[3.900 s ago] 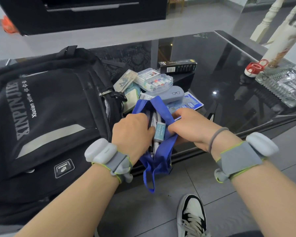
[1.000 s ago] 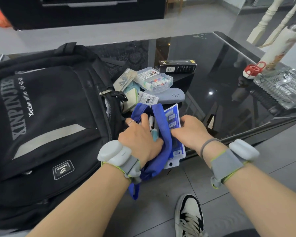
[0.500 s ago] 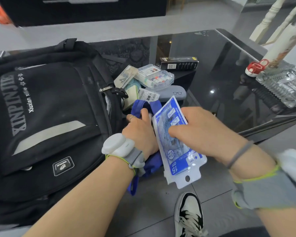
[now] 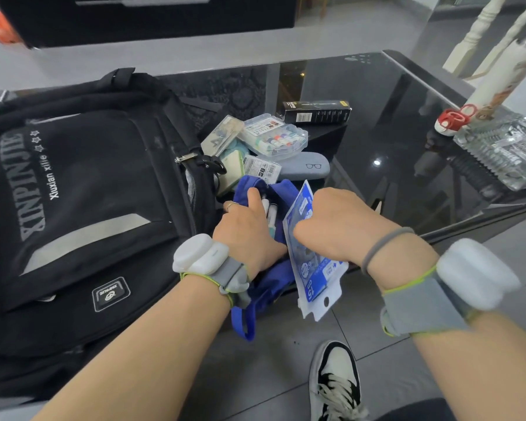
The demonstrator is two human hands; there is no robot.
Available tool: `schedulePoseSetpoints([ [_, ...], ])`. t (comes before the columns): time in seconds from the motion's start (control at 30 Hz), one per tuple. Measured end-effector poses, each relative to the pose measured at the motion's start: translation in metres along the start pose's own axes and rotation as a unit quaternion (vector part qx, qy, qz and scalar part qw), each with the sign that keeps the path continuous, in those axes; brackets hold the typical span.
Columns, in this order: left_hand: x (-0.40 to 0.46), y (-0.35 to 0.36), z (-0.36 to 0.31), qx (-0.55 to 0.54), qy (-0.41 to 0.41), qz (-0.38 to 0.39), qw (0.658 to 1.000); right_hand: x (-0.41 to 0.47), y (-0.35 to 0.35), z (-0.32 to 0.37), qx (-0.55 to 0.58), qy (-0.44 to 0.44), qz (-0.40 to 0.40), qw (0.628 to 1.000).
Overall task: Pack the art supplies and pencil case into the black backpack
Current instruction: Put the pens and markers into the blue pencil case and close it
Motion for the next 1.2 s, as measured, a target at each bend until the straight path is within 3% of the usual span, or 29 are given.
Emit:
schedulePoseSetpoints([
  [0.3, -0.002, 0.003, -0.005, -0.019, 0.034, 0.026, 0.999, 0.021, -0.007, -0.006, 0.047, 0.018, -0.039, 0.998],
  [0.4, -0.003, 0.009, -0.007, 0.007, 0.034, 0.008, 0.999, 0.02, -0.006, -0.007, 0.064, -0.013, -0.052, 0.997],
  [0.53, -0.006, 0.012, -0.011, 0.018, 0.026, -0.011, 0.999, 0.017, -0.005, 0.002, 0.012, -0.031, -0.035, 0.999],
  [0.93, -0.007, 0.006, -0.01, -0.001, 0.036, 0.026, 0.999, 0.015, -0.016, 0.002, -0.084, 0.003, 0.01, 0.996],
  [1.2, -0.004, 0.011, -0.011, -0.011, 0.013, -0.004, 1.0, 0.013, -0.005, 0.022, -0.123, -0.04, -0.057, 0.99],
])
Point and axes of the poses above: each hand's wrist, its own x-axis towards the middle knuckle, its own y-axis out of the palm, z = x × y, the point moved 3 cm from there along x, towards the middle knuckle, and after that the axes turned 7 degrees about -x, right-handed, at the moved point
